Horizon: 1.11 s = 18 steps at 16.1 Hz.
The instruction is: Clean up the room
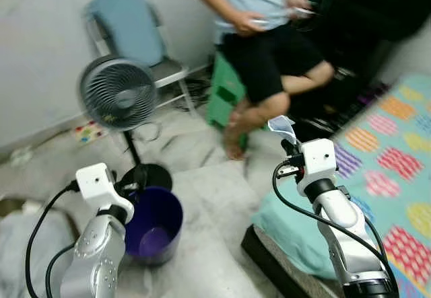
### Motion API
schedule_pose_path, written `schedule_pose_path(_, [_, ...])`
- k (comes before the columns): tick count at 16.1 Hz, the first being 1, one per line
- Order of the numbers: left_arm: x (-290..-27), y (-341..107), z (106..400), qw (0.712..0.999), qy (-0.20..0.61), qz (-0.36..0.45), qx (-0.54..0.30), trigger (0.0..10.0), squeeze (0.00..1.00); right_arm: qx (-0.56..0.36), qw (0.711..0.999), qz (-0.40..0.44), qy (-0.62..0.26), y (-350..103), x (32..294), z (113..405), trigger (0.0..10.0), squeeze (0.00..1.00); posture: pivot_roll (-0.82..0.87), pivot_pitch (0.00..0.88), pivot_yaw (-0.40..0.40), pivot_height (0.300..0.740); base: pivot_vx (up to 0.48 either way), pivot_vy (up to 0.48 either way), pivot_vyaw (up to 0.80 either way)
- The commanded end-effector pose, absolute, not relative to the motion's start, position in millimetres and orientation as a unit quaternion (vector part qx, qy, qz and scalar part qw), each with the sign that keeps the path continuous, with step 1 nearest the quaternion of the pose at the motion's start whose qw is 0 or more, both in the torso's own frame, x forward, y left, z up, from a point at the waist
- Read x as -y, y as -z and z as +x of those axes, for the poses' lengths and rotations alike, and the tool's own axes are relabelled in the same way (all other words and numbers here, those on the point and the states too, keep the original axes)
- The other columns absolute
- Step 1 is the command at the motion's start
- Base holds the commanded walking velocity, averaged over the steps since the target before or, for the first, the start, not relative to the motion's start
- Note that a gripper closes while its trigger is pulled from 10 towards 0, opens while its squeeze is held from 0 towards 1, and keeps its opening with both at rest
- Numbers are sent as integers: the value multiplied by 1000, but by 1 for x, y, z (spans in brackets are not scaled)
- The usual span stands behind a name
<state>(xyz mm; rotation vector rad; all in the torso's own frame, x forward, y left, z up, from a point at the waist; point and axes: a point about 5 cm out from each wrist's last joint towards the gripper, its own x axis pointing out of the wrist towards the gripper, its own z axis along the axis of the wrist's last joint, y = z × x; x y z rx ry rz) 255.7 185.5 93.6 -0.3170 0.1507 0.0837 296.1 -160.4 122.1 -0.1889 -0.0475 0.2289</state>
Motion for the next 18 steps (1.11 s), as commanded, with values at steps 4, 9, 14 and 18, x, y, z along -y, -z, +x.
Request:
schedule_pose_path(4, [-185, -97, 255, 985, -35, -159, -64, 10000, 0, 32, 988, -90, -122, -125, 156, 296, 10000, 0, -61, 11, -15, 740, 0, 0, 648])
schedule_pose_path(9, [-180, -99, 257, 984, -21, -169, -60, 10000, 0, 29, 988, -88, -120, -124, 158, 296, 10000, 0, -66, 16, -12, 740, 0, 0, 0])
schedule_pose_path(14, [-178, -100, 257, 984, -15, -171, -52, 10000, 0, 30, 988, -91, -122, -124, 158, 296, 10000, 0, -66, 15, -16, 740, 132, 0, 0])
schedule_pose_path(18, [-178, -101, 257, 984, -13, -173, -49, 10000, 0, 31, 988, -92, -123, -125, 157, 297, 10000, 0, -68, 15, -15, 740, 382, 0, 0])
